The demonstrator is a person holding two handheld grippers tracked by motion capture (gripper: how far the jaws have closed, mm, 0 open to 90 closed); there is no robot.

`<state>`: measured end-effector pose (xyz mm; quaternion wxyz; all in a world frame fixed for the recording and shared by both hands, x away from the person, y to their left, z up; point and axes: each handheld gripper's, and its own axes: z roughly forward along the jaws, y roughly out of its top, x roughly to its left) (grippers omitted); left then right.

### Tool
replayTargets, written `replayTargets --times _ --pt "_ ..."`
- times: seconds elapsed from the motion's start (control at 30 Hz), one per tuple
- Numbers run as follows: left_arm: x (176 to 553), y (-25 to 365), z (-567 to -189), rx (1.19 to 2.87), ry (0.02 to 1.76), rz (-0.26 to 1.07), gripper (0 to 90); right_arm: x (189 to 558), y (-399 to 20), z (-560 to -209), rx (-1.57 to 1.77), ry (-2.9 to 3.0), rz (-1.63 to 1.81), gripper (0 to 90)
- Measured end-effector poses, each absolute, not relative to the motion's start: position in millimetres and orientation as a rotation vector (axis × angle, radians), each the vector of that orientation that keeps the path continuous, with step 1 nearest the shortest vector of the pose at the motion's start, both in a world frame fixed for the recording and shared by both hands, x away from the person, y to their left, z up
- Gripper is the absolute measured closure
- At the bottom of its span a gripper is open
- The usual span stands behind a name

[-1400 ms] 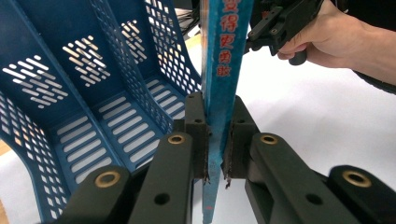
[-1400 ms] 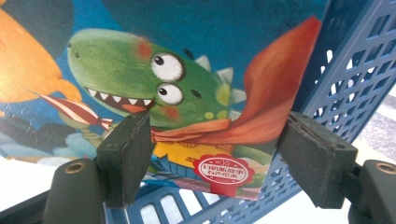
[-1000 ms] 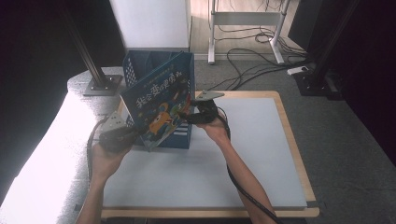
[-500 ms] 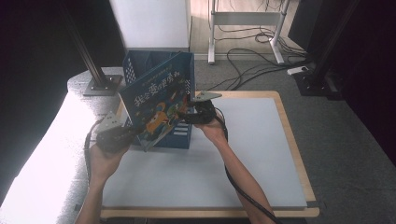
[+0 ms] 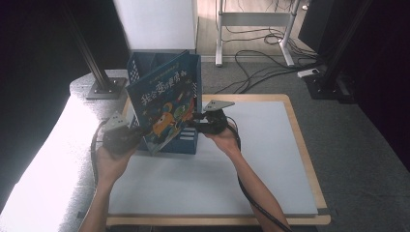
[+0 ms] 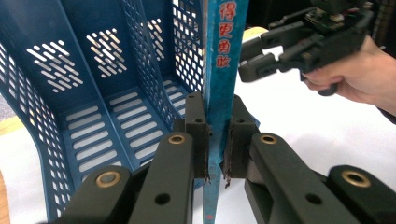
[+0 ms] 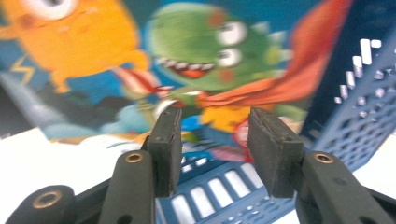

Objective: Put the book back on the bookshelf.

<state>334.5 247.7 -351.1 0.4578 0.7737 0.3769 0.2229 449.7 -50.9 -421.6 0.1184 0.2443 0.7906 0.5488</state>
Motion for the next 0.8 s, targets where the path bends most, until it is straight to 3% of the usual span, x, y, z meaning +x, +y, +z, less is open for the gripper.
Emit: replayTargets --times 0.27,0.8 --pt "344.3 244.7 -353.2 1.889 0.962 0.551 83.4 435.3 -36.9 -425.2 0.636 2.392 1.598 67.1" --pt "365.8 227.8 -350.6 1.89 1.01 0.588 83.4 426.0 -11.8 -434.4 0.598 2.462 1.661 69.6"
